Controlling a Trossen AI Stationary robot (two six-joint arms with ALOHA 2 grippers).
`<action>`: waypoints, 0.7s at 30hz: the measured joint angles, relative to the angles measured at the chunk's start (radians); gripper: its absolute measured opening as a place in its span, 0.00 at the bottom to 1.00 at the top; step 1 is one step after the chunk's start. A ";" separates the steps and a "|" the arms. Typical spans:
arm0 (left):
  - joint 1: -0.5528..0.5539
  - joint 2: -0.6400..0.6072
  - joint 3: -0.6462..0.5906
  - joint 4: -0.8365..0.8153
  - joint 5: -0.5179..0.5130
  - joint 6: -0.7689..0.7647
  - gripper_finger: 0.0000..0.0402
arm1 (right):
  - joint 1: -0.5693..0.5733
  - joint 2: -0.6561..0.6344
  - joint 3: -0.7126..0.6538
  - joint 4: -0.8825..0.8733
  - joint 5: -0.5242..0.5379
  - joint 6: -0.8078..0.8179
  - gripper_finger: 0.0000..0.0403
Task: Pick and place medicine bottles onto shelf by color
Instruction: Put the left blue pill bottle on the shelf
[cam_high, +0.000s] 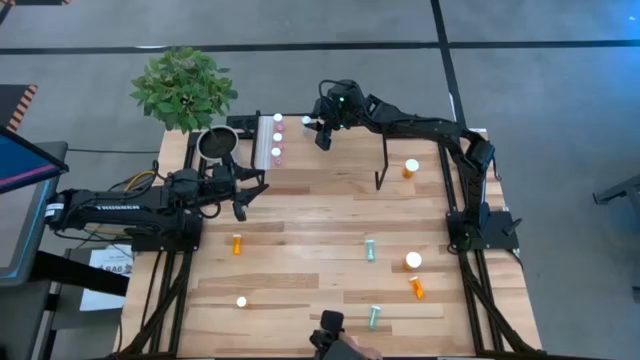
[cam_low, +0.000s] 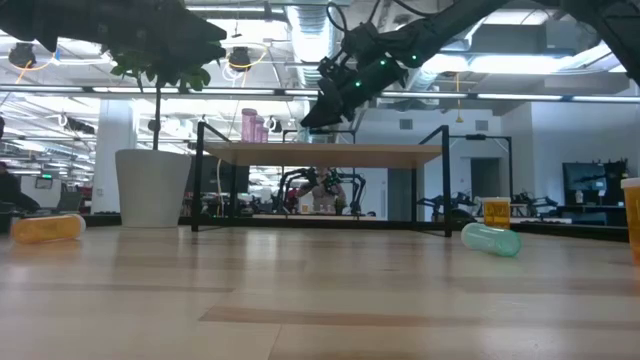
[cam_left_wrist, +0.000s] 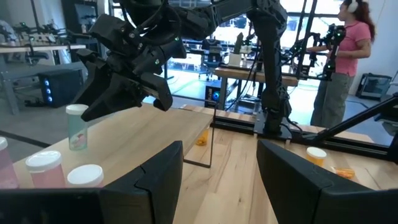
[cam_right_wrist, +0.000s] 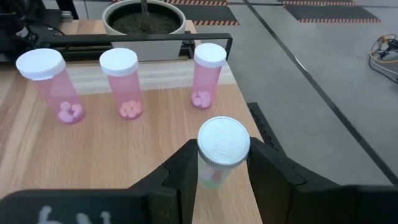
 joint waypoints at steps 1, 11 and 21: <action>0.000 0.000 0.000 0.000 0.000 0.000 0.48 | 0.000 0.000 0.000 -0.001 0.000 0.001 0.37; 0.000 0.000 0.000 0.000 0.000 0.000 0.48 | -0.011 0.000 0.000 -0.029 0.000 0.004 0.40; 0.000 0.000 0.000 0.000 0.000 -0.008 0.48 | -0.006 0.000 0.000 -0.029 -0.001 0.004 0.42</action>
